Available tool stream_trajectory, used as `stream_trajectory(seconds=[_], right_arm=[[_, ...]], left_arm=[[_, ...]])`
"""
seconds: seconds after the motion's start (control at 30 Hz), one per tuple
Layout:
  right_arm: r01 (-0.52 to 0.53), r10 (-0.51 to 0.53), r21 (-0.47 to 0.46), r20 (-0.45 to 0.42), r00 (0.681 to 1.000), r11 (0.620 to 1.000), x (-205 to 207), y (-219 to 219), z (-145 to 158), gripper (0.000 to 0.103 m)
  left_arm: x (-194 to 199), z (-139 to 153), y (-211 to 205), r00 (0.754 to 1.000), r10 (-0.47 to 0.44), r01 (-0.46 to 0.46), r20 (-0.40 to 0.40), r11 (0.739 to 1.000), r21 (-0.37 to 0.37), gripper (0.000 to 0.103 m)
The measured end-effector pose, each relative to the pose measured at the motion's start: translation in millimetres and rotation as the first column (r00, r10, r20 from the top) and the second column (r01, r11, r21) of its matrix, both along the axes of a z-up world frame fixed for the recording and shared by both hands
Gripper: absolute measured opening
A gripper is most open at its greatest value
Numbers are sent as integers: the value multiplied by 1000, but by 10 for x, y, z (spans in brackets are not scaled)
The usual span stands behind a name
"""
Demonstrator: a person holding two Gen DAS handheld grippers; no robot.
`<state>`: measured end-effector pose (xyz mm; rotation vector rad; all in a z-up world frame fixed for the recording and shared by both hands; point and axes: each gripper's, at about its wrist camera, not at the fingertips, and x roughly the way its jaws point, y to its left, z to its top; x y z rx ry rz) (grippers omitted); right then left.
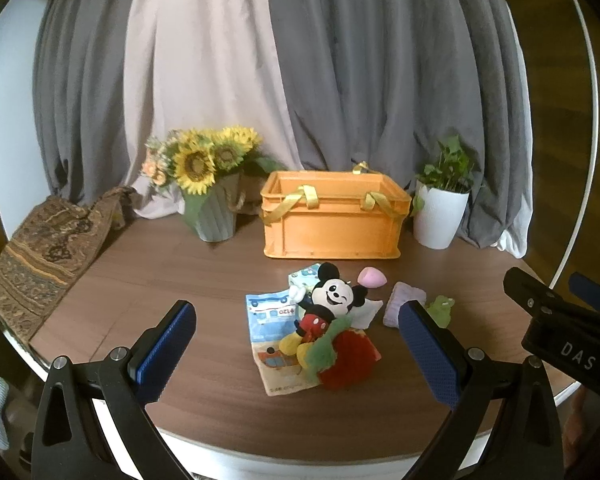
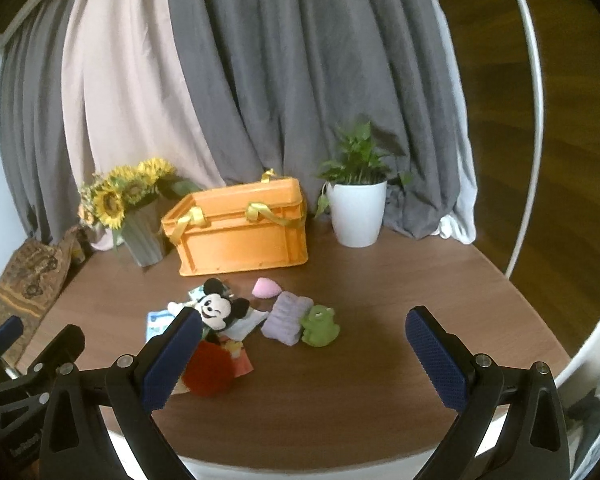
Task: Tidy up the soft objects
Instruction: 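Grasp the red pom-pom toy with the left tool while the right tool grasps the green frog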
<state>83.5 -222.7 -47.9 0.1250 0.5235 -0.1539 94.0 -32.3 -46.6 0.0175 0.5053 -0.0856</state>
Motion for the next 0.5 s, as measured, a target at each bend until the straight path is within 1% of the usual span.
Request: stream_trajectory(seconds=[0.13, 0.3, 0.4, 0.5], right_arm=[[-6, 5, -8, -27, 1000, 1000, 233, -16, -137, 103], [-20, 19, -8, -82, 996, 1000, 472, -131, -327, 103], [-58, 57, -5, -115, 992, 998, 630, -232, -467, 103], [-117, 115, -6, -142, 983, 993, 817, -332, -637, 103]], left_arm=[[207, -114, -66, 999, -8, 8, -37, 1000, 3, 103], [386, -275, -241, 996, 24, -23, -87, 1000, 9, 103], [445, -407, -360, 992, 68, -67, -104, 998, 12, 103], [530, -583, -504, 979, 151, -152, -137, 988, 6, 102]])
